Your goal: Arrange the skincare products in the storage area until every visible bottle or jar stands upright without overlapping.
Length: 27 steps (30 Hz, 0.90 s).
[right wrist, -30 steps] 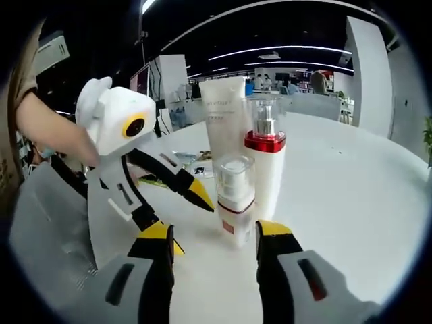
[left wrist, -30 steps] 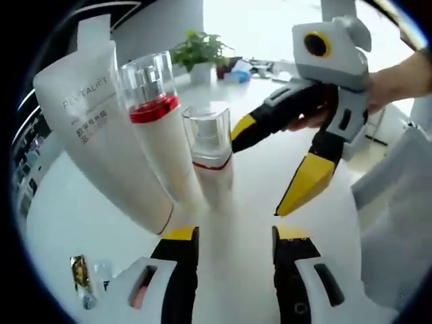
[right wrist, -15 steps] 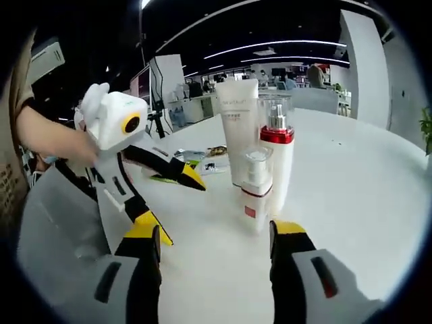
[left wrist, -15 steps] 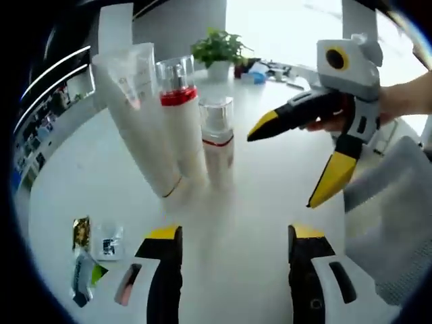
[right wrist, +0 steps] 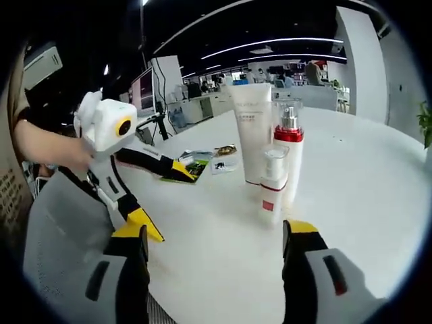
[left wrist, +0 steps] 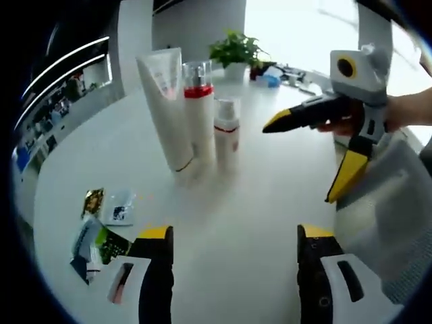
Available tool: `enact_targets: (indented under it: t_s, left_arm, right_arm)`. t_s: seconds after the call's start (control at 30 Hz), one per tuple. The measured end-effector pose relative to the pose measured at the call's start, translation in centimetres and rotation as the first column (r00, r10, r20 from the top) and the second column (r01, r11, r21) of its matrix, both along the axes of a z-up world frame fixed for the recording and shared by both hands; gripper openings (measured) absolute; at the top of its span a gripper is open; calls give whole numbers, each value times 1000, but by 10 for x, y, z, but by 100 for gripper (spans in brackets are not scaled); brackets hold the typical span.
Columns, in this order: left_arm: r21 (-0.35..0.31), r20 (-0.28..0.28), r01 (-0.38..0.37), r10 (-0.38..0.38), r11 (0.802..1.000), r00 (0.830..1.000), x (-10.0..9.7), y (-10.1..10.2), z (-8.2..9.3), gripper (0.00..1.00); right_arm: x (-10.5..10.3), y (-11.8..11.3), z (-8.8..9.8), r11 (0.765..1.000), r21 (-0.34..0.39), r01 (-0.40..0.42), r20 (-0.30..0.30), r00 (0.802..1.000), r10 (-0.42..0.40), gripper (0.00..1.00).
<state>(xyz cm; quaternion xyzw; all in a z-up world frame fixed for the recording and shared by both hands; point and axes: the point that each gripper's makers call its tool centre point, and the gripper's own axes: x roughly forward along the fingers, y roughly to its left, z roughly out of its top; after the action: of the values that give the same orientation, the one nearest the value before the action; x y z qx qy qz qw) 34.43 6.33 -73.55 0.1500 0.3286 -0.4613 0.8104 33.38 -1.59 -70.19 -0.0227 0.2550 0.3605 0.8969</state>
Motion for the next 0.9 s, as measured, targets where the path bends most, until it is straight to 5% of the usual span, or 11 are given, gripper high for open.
enact_targets:
  t_s: [0.33,0.47,0.9]
  left_arm:
    - [-17,-34,-71,71,997,997,-16,28,12,84]
    - [-64,-79,-137,132,989,988,-24,42,20,89]
    - [-59,-97,-253,247,966,964,-48,92,23,91]
  right_arm:
    - [-9,0,12,998,32,46,1,999,-46,85]
    - [-17,2,14,999,31,45,-1,999,-45,87]
    - [-30,13,22,999,29,26,8,1000,-26,91]
